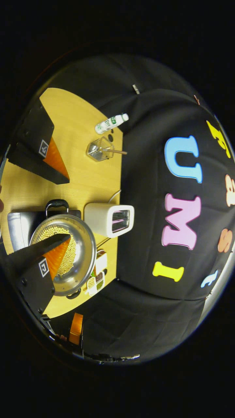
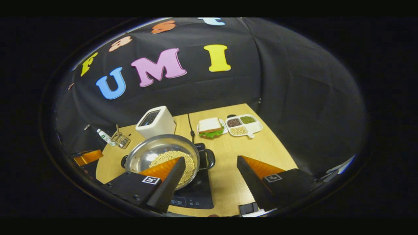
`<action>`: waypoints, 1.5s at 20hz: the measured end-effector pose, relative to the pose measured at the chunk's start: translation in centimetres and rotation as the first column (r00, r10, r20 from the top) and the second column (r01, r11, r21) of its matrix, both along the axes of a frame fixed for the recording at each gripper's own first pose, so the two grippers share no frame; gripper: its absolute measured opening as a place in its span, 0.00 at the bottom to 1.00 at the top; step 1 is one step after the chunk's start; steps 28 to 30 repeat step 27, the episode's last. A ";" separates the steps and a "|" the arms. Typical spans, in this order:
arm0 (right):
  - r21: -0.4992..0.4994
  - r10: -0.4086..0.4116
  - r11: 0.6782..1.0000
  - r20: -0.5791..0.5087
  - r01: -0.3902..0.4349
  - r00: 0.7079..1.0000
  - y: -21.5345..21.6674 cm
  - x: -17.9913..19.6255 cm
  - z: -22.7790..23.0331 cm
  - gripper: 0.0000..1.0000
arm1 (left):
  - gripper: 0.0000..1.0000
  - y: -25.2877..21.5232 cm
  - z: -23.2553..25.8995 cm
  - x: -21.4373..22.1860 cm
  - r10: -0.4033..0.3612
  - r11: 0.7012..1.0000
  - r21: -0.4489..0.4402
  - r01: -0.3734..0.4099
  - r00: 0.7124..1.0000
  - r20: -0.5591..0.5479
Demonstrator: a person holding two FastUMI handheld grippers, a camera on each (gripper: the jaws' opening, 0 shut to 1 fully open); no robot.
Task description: First push the handle of the pot to place it horizontally, then grasp the pot with both hands and set it on the induction cooktop.
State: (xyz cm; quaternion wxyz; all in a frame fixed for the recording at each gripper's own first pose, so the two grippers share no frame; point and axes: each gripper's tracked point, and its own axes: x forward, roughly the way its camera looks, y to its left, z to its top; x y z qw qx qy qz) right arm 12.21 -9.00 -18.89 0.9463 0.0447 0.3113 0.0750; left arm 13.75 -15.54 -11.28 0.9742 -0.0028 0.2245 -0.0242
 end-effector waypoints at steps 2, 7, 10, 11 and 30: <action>0.007 0.006 1.000 0.072 -0.006 0.997 0.9 -1.7 3.8 0.99 | 0.95 0.7 3.8 -2.1 0.004 0.999 0.031 -0.007 0.996 0.089; 0.035 0.019 0.999 0.346 -0.034 0.938 2.7 -5.7 13.4 0.99 | 0.95 2.7 11.0 -7.9 0.036 0.996 0.065 -0.056 0.961 0.274; 0.033 0.013 0.999 0.447 -0.030 0.894 3.0 -9.4 15.9 0.98 | 0.95 3.6 12.4 -11.6 0.051 0.992 0.088 -0.086 0.937 0.346; 0.035 0.007 0.999 0.481 -0.027 0.877 3.0 -10.6 16.8 0.98 | 0.95 3.9 12.7 -12.9 0.055 0.992 0.089 -0.094 0.928 0.368; 0.007 -0.034 0.999 0.559 0.036 0.829 -1.2 -19.6 16.8 0.92 | 0.95 6.4 10.8 -25.7 0.159 0.982 0.022 -0.186 0.889 0.429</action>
